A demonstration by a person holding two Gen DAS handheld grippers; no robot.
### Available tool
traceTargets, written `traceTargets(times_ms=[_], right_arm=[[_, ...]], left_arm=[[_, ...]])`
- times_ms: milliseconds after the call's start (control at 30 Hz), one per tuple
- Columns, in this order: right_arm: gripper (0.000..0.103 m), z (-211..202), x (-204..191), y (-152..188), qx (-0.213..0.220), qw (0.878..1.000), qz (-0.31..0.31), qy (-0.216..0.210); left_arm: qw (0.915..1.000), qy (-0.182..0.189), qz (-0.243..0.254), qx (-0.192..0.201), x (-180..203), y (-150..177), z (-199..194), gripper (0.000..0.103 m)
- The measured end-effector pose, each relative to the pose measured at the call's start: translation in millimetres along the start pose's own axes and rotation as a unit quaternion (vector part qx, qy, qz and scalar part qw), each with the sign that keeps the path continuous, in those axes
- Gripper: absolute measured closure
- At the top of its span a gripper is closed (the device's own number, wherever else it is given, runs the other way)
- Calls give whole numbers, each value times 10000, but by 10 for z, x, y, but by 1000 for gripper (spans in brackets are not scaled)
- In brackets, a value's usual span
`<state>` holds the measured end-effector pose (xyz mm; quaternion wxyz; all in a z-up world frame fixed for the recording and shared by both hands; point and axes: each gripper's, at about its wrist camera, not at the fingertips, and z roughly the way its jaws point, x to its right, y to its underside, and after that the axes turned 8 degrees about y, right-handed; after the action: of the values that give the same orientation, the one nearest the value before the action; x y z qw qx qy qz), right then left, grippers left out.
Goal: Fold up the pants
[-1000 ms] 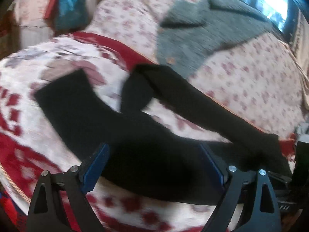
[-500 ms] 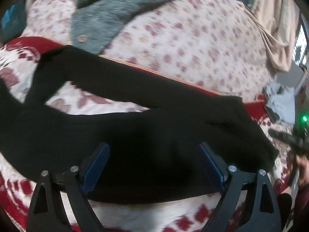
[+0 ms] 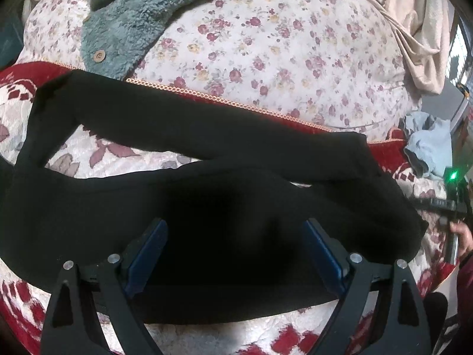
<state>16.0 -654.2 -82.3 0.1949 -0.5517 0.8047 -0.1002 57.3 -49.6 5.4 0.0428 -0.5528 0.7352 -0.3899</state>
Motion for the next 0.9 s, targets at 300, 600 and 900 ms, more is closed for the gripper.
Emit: traceTargets(times_ms=[300, 600, 900], right_arm=[[35, 166, -348, 87, 128, 9950, -920, 366], [86, -14, -633, 137, 196, 9694, -2030, 1369], [103, -217, -563, 103, 78, 9508, -2271, 2104]], left_arm=[[9989, -125, -447, -23, -196, 19, -14, 12], [9969, -95, -782, 40, -316, 58, -100, 11], [9959, -204, -869, 114, -457, 88, -220, 11]])
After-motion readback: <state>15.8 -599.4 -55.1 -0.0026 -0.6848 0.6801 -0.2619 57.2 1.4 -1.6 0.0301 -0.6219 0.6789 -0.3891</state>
